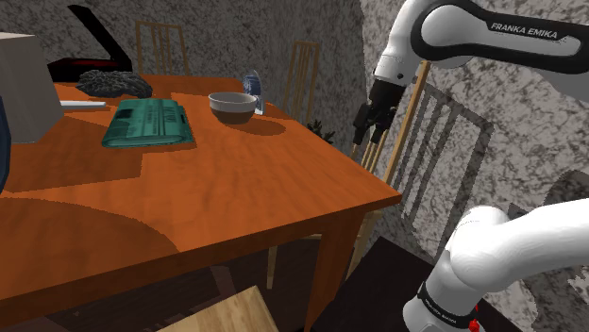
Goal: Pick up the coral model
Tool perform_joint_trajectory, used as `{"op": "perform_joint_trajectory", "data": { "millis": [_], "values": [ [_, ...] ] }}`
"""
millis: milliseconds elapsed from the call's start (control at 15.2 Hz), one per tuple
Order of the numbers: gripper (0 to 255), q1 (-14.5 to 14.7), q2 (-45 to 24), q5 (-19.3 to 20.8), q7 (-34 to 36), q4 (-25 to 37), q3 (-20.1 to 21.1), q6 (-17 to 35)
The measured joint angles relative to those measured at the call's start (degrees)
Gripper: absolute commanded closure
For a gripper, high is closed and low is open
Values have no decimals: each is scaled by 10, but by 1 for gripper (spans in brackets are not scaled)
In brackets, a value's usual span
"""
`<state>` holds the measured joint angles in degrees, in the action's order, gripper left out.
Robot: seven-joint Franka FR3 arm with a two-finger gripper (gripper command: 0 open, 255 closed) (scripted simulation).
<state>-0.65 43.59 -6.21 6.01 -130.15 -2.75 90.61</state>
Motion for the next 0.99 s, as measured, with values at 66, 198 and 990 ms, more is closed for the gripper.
{"op": "perform_joint_trajectory", "data": {
  "millis": [66, 198, 990],
  "values": [
    [0, 0, 0, 0, 0, 0, 0, 0],
    [0, 1, -24, 5, -17, 10, -10, 12],
    [0, 8, -262, 19, -191, 188, -108, 54]
  ]
}}
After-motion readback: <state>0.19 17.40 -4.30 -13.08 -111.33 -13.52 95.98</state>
